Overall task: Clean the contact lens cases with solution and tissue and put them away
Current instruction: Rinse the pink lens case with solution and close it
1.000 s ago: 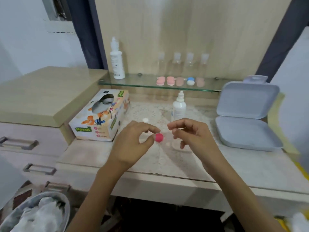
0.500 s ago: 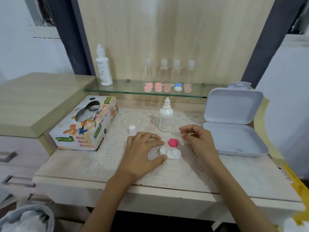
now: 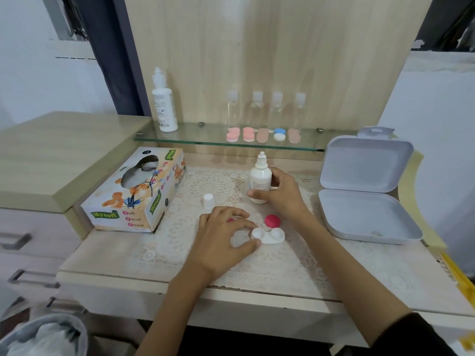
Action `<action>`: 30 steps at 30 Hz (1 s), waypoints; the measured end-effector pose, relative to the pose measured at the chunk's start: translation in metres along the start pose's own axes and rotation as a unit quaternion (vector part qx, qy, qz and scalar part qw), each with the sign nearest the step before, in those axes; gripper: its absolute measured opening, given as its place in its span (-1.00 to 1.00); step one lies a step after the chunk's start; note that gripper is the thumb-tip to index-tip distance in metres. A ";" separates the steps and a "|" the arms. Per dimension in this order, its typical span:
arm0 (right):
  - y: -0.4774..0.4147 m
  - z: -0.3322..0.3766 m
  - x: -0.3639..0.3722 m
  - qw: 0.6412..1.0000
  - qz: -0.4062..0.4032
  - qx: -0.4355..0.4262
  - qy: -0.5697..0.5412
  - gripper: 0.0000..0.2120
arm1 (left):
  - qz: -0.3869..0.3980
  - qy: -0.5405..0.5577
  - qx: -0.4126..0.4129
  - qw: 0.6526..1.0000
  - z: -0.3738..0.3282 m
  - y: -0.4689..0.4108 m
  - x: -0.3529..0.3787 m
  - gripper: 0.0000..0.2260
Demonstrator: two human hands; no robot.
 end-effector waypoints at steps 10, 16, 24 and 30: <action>0.019 0.023 -0.027 0.967 0.003 -0.160 0.200 -0.57 | 0.004 0.012 0.001 1.000 0.003 0.001 0.001 -0.65; 0.031 0.028 -0.035 0.918 0.009 -0.272 0.288 -0.59 | 0.004 0.020 0.001 1.000 0.003 0.001 0.001 -0.66; 0.037 0.033 -0.030 0.847 0.019 -0.376 0.377 -0.72 | 0.007 0.021 -0.001 1.000 0.003 0.002 0.001 -0.64; 0.039 0.035 -0.028 0.809 0.010 -0.408 0.422 -0.79 | 0.010 0.021 -0.004 1.000 0.004 0.001 0.001 -0.63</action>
Point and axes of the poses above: each hand's wrist, its own y-axis away from the middle knuckle, its own x-axis out of the palm, z = x × y, the point moved 6 cm from there along -y, towards the middle knuckle, and after that the axes turned 5 degrees about -x, right-handed, at the moved point
